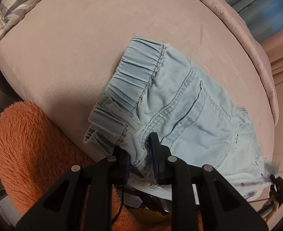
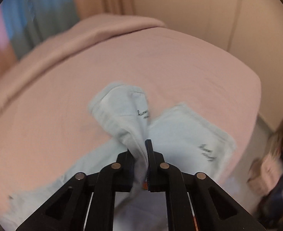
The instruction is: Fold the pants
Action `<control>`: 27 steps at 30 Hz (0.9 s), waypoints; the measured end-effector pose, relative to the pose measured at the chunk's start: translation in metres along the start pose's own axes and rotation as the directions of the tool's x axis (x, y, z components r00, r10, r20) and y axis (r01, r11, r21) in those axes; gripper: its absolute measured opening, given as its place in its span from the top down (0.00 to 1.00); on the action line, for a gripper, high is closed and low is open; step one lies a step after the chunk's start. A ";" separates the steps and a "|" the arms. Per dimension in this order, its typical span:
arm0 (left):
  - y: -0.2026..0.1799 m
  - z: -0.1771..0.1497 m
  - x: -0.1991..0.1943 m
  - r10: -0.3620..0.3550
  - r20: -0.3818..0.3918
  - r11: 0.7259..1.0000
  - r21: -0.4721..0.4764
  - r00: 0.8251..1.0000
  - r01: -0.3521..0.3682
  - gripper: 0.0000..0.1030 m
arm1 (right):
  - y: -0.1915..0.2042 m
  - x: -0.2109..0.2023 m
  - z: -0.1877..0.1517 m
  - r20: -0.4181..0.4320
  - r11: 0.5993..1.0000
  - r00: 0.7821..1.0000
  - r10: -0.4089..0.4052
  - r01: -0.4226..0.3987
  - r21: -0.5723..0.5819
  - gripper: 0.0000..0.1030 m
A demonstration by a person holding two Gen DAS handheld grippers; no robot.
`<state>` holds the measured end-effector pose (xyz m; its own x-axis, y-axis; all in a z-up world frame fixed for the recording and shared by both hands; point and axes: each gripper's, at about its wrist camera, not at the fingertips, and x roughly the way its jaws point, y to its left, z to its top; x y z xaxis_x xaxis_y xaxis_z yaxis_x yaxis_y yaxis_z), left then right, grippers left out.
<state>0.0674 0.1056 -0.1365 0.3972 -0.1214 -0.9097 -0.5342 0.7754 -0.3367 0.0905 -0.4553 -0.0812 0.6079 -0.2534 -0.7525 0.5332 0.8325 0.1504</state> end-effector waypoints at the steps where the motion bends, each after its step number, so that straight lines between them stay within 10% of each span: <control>1: 0.000 0.000 0.000 0.003 0.001 1.000 0.001 1.000 -0.003 0.80 | -0.011 -0.004 -0.001 -0.002 1.000 1.000 0.004 -0.004 0.030 0.92; 11: 0.003 0.002 -0.002 -0.006 -0.007 1.000 -0.001 1.000 0.006 0.80 | -0.059 0.016 -0.028 -0.152 0.979 0.986 0.062 -0.030 0.200 0.92; 18: 0.000 -0.001 -0.003 0.004 0.001 1.000 0.014 1.000 -0.004 0.80 | -0.074 0.003 -0.017 -0.113 0.972 0.994 -0.010 0.036 0.232 0.67; 25: -0.007 -0.005 -0.004 0.027 0.021 0.998 0.053 0.999 -0.028 0.84 | -0.084 0.018 -0.021 -0.150 0.970 0.988 0.038 0.000 0.243 0.69; 27: -0.008 -0.006 -0.006 0.029 0.027 0.998 0.061 0.999 -0.031 0.86 | -0.082 0.024 -0.021 -0.154 0.973 0.988 0.023 0.013 0.231 0.84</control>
<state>0.0647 0.0964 -0.1301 0.4016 -0.0817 -0.9122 -0.4995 0.8153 -0.2930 0.0489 -0.5194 -0.1251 0.5223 -0.1557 -0.8384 0.6628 0.6927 0.2843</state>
